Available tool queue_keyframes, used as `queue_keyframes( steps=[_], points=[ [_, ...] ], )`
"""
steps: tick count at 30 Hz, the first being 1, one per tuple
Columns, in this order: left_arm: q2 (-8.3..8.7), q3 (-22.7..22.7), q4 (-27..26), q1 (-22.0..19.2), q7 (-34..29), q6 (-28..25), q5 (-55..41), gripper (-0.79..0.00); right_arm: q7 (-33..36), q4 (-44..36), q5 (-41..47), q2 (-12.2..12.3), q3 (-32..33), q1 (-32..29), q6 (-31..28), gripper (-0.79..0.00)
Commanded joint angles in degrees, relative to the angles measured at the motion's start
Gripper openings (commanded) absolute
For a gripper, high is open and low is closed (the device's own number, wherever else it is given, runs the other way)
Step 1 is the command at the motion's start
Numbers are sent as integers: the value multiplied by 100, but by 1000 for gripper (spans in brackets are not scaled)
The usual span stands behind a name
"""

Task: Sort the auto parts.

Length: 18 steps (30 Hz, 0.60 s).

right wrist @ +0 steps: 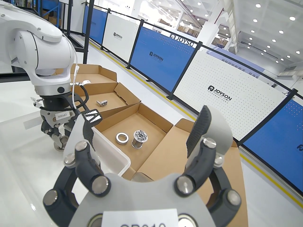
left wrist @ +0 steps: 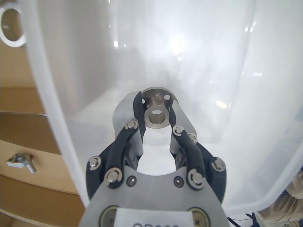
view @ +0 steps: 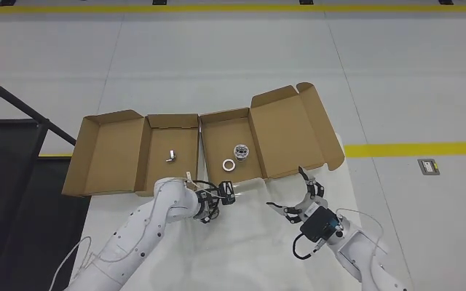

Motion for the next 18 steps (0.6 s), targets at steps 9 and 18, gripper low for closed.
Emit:
queue_keyframes(
  steps=[9,18],
  points=[
    [520,-1778,-1639,806,-75,-411,-1176,-785,-24,82,33,-3,-68,103,12,0],
    [714,-2937,-1369,962,535,415,-1508,-785,-26,81,26,3,-114,116,49,0]
  ],
)
